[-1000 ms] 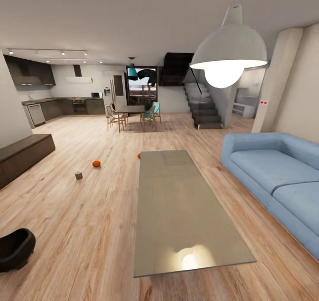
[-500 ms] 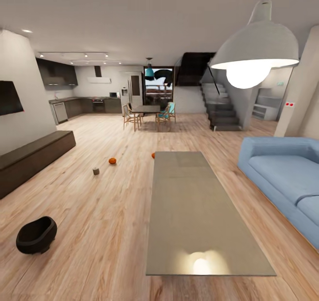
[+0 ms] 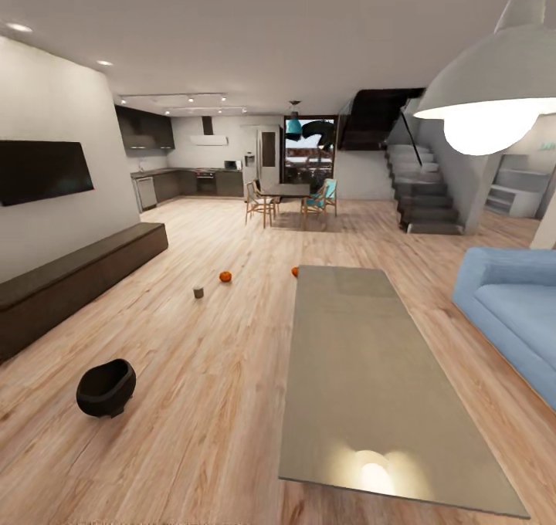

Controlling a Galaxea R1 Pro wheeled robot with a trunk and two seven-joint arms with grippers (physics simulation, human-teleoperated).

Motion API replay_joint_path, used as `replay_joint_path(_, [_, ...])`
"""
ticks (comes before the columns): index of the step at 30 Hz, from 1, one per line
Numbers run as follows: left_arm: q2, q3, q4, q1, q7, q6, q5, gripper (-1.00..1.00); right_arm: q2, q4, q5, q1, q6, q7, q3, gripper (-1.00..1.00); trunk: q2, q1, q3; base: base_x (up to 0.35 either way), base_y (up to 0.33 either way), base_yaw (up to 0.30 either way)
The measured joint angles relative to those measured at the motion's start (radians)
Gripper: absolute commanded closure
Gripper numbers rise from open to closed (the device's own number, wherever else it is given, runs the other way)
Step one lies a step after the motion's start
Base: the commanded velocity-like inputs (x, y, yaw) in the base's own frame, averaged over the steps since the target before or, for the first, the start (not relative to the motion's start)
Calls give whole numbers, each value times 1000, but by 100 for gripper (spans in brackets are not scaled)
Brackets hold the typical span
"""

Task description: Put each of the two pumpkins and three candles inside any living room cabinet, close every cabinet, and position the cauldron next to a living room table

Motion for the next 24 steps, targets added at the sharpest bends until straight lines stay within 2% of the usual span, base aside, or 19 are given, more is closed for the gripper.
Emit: replay_joint_path(24, [0, -7, 5, 0, 0, 0, -6, -100, -2, 0, -1, 0, -1, 0, 0, -100, 0, 0, 0, 0, 0, 270])
